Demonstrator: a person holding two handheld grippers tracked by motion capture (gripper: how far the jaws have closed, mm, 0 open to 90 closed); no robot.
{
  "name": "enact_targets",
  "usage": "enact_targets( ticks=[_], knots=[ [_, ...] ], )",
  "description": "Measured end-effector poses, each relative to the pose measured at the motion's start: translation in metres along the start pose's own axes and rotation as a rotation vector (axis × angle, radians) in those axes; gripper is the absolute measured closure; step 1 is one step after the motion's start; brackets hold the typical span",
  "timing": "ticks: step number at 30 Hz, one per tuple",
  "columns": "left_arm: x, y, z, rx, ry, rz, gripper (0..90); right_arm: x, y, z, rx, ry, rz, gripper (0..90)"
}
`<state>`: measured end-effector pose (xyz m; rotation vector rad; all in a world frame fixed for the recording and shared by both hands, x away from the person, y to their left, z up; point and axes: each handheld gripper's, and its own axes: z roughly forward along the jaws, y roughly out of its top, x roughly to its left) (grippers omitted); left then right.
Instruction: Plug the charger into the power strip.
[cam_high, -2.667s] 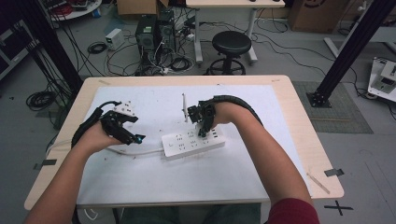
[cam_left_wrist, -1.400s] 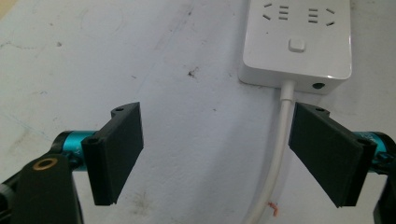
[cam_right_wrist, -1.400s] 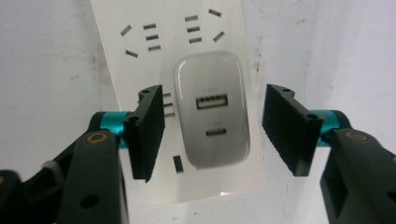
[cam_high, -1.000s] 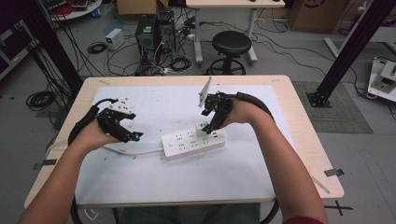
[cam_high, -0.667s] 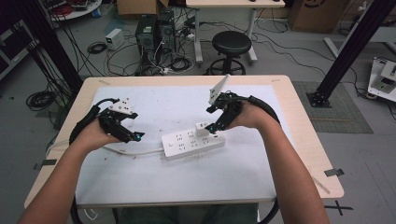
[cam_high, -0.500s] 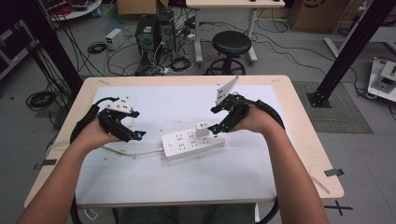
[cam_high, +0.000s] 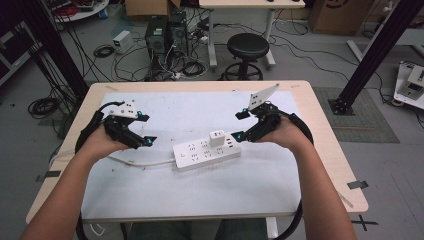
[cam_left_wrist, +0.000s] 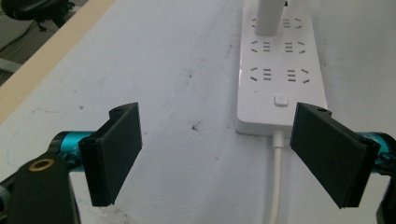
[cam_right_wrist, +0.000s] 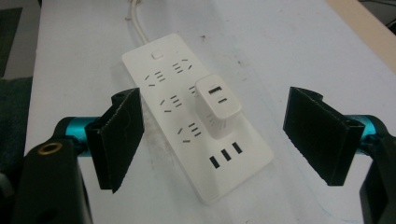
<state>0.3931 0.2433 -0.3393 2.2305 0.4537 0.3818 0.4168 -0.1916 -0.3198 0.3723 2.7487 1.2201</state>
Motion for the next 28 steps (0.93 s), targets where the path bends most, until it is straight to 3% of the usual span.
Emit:
enact_targets(
  ticks=[6, 28],
  knots=[
    [-0.0009, 0.0004, 0.0013, 0.002, 0.005, -0.008, 16.8, -0.0006, -0.0047, -0.0035, -0.014, -0.002, 0.023, 20.8],
    [-0.0003, -0.0012, -0.0026, 0.009, 0.0, -0.007, 16.8, 0.0016, -0.0032, -0.0018, -0.002, -0.008, 0.022, 20.8]
  ],
)
